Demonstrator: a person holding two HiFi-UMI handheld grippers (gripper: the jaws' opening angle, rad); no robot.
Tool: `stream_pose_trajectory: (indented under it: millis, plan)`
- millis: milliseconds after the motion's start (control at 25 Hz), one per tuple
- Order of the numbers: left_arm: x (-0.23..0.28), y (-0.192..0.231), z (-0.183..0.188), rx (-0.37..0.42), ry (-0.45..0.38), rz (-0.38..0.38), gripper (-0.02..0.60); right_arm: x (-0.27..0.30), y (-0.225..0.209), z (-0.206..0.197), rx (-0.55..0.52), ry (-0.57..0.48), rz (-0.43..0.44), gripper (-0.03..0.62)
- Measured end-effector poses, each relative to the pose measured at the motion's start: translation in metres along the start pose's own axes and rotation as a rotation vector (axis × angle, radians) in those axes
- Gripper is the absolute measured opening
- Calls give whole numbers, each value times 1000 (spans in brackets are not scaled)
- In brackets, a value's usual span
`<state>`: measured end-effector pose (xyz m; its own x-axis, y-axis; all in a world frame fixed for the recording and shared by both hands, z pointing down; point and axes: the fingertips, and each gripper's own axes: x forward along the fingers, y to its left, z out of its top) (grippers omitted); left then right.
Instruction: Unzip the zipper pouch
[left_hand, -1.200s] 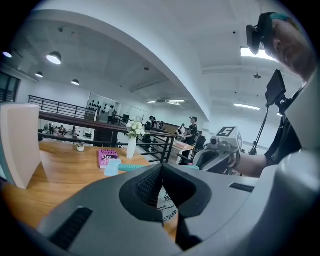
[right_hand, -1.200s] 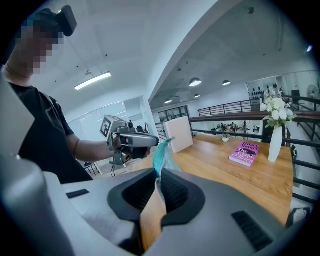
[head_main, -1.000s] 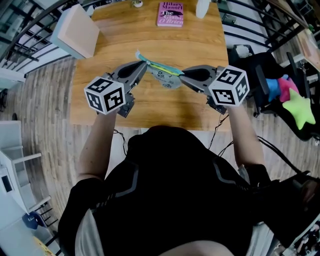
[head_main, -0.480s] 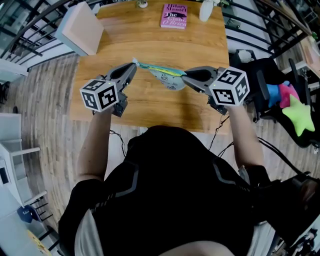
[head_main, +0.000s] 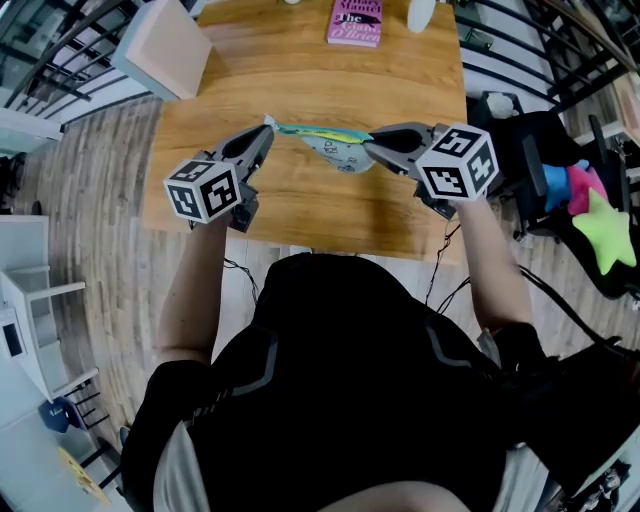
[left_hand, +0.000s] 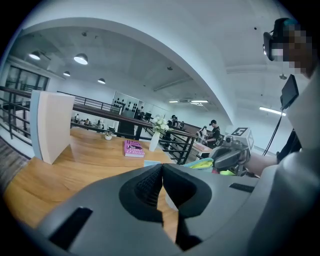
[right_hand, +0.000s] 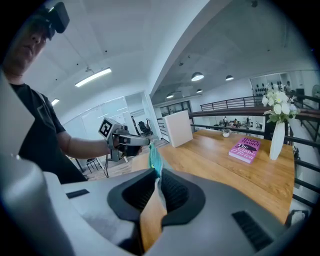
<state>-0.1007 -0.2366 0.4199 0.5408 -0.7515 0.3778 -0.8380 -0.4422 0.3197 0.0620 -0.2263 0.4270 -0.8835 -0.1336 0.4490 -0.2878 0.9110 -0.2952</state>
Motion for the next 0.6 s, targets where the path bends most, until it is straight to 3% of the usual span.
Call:
stream_pose_trajectory:
  millis: [440,600]
  plan:
    - [36,33,-4,70,65,-50,29,35,-58,-11,-5,81,-133,52]
    - [51,56,9,63,15,-44,31,53,-81,-1,-51,96,-213,54]
